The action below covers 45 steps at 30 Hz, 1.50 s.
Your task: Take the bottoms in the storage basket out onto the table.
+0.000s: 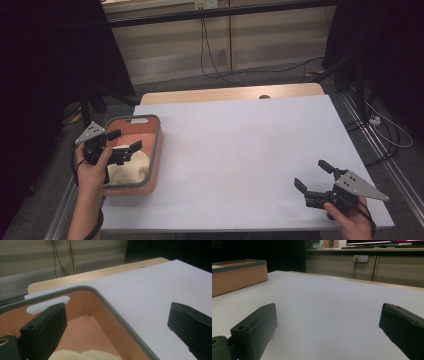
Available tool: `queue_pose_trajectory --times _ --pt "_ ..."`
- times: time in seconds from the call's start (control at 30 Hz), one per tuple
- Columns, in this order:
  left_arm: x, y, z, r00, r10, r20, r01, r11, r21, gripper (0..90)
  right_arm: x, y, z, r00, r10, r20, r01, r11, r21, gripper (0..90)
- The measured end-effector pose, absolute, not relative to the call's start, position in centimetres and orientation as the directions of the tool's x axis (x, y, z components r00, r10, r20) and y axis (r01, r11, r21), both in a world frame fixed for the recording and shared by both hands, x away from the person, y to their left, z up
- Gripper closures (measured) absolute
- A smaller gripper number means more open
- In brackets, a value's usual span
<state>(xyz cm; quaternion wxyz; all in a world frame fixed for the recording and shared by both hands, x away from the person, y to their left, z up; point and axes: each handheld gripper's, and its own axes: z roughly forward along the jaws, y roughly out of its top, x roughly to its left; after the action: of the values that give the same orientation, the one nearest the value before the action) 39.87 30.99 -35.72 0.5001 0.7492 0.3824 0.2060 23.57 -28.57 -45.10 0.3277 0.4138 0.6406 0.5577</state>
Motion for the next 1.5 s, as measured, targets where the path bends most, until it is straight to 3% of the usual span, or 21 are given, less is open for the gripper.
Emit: queue_pose_trajectory --times 1.17,1.5 --pt "42.2 32.7 -40.4 0.586 0.81 0.001 0.485 -0.352 0.8 2.9 23.7 -28.5 -45.2 -0.446 0.894 0.033 0.167 0.046 0.985 1.7" --pt "43.1 33.0 -42.1 0.559 0.828 -0.048 0.562 -0.336 0.755 0.2 23.6 -28.6 -45.2 -0.445 0.895 0.032 0.168 0.048 0.985 1.7"
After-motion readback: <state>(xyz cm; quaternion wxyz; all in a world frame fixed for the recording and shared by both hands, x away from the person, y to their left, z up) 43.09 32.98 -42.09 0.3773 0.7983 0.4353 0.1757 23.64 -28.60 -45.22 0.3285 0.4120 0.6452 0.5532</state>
